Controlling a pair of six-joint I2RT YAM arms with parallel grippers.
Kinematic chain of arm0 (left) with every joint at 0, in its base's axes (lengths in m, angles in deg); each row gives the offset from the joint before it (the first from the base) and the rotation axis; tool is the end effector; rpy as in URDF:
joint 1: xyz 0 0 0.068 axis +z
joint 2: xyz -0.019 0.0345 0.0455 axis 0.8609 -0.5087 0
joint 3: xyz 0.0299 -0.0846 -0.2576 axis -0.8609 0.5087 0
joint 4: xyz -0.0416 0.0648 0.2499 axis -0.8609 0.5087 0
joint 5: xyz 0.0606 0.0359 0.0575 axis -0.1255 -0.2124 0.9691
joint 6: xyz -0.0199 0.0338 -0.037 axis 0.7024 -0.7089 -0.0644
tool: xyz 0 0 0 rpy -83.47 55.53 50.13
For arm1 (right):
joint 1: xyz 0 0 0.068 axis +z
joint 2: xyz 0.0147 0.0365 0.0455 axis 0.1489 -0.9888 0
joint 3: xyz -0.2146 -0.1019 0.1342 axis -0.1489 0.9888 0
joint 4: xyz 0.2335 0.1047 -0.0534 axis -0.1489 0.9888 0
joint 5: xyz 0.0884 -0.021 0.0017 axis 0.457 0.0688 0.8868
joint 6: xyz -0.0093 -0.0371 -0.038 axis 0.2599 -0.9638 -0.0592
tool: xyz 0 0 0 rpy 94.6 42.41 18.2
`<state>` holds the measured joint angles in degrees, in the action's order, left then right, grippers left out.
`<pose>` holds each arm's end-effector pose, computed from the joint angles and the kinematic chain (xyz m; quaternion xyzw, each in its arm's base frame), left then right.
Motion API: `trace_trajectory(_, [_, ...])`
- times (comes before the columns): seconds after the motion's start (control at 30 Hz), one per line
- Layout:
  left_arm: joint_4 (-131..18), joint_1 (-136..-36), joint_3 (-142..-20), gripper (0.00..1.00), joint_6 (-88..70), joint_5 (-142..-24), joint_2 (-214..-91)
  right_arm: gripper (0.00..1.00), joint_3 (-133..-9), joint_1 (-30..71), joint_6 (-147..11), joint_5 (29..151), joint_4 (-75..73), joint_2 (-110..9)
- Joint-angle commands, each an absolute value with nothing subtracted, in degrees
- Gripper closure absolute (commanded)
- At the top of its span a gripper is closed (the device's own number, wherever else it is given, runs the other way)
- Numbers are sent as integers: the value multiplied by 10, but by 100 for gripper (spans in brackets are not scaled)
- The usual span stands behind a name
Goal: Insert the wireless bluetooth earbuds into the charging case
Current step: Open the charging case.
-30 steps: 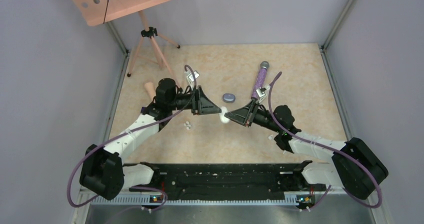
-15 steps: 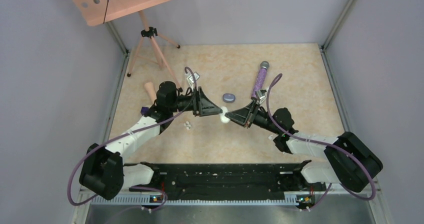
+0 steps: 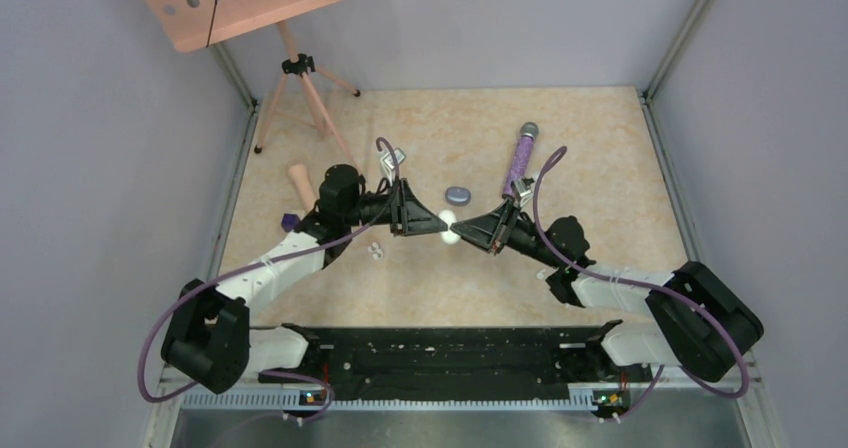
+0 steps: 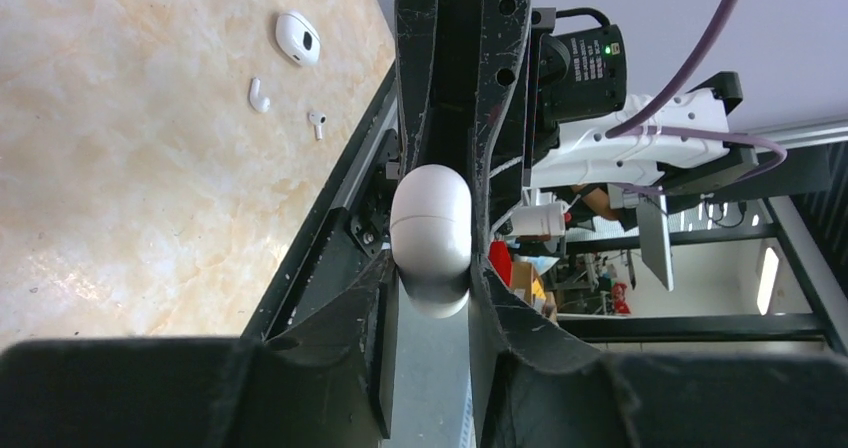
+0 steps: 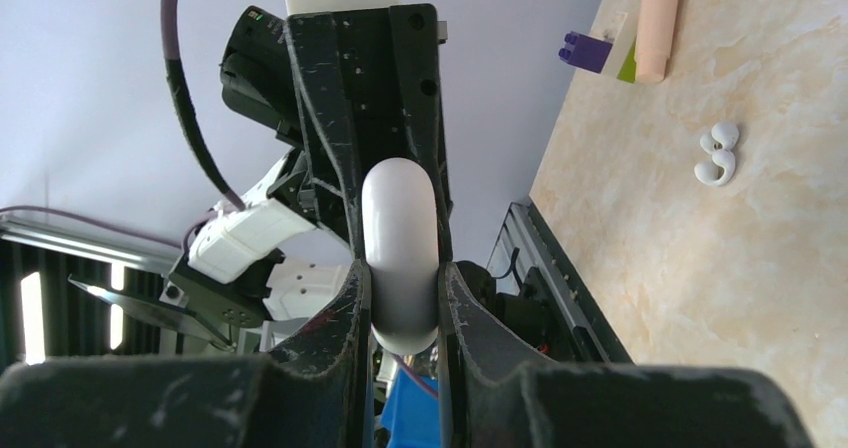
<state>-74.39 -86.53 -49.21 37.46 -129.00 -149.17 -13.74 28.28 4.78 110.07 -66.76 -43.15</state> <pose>0.2278 -0.1490 0.2683 0.0951 0.7405 -0.6410 0.1783 0.1810 0.1560 0.2173 0.0592 0.6487 0.7122 0.2616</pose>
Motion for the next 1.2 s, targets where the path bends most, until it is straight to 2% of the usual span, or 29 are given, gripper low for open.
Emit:
trace_trajectory(0.0, [-778,-868,-492,81,380,-1283,-1491,100,-140,280,48,1098,-715,-430])
trace_trajectory(0.07, [-784,-868,-492,98,385,-1285,-1488,100,-135,280,50,1093,-713,-428])
trace_trajectory(0.1, [-785,-868,-492,100,387,-1289,-1485,100,-133,280,51,1091,-713,-427])
trace_trajectory(0.23, [-811,-868,-486,100,403,-1303,-1468,100,-124,278,63,1086,-716,-434])
trace_trajectory(0.4, [-815,-868,-484,100,407,-1314,-1442,99,-106,269,105,1085,-787,-473])
trace_trajectory(0.57, [-811,-868,-482,100,409,-1318,-1427,73,-109,269,107,1088,-794,-486])
trace_trajectory(0.6, [-810,-867,-481,100,409,-1318,-1424,71,-110,269,105,1088,-789,-484])
trace_trajectory(0.97, [-768,-867,-480,100,392,-1317,-1404,54,-131,269,26,1076,-615,-396])
trace_trajectory(1.17, [-649,-855,-500,100,329,-1303,-1403,45,-165,269,-53,1038,-436,-305])
